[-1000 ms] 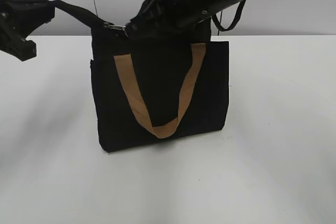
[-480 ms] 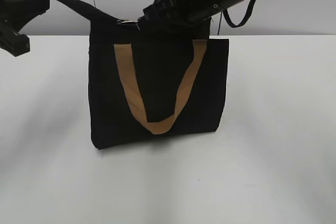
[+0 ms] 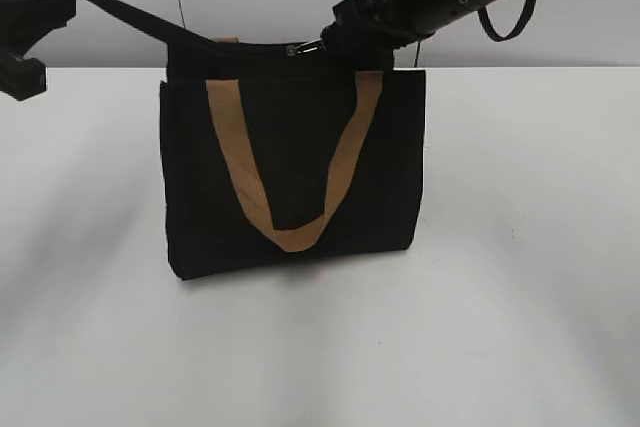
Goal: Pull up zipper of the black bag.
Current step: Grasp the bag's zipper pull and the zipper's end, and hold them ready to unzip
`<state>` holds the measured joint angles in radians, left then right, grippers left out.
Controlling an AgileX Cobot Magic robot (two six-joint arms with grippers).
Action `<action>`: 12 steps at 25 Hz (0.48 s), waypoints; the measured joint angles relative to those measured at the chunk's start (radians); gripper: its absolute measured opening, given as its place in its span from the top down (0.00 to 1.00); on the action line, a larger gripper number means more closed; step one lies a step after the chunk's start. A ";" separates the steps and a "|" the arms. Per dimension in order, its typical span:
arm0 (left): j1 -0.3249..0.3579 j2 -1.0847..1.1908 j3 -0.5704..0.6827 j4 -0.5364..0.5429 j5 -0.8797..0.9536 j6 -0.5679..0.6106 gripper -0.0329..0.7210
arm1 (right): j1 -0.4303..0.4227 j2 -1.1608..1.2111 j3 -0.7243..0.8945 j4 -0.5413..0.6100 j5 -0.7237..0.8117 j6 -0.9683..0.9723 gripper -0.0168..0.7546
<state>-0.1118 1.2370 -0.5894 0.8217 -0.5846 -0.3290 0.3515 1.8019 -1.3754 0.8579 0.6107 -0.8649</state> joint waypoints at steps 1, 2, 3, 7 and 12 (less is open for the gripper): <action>0.000 -0.001 0.000 -0.003 0.006 0.000 0.93 | -0.004 -0.002 0.000 -0.008 -0.002 0.003 0.98; 0.000 -0.001 0.000 -0.006 0.012 0.000 0.93 | -0.009 -0.004 0.000 -0.013 -0.003 0.004 0.98; 0.000 -0.002 0.000 -0.007 0.016 0.000 0.93 | -0.013 -0.005 0.000 -0.016 -0.003 0.005 0.98; 0.000 -0.002 0.000 -0.009 0.018 0.000 0.93 | -0.042 -0.007 0.000 -0.022 -0.002 0.009 0.98; 0.004 -0.003 0.000 -0.019 0.023 0.000 0.93 | -0.100 -0.007 0.000 -0.036 -0.004 0.029 0.98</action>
<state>-0.1073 1.2338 -0.5894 0.8029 -0.5614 -0.3290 0.2519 1.7946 -1.3754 0.8221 0.6070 -0.8360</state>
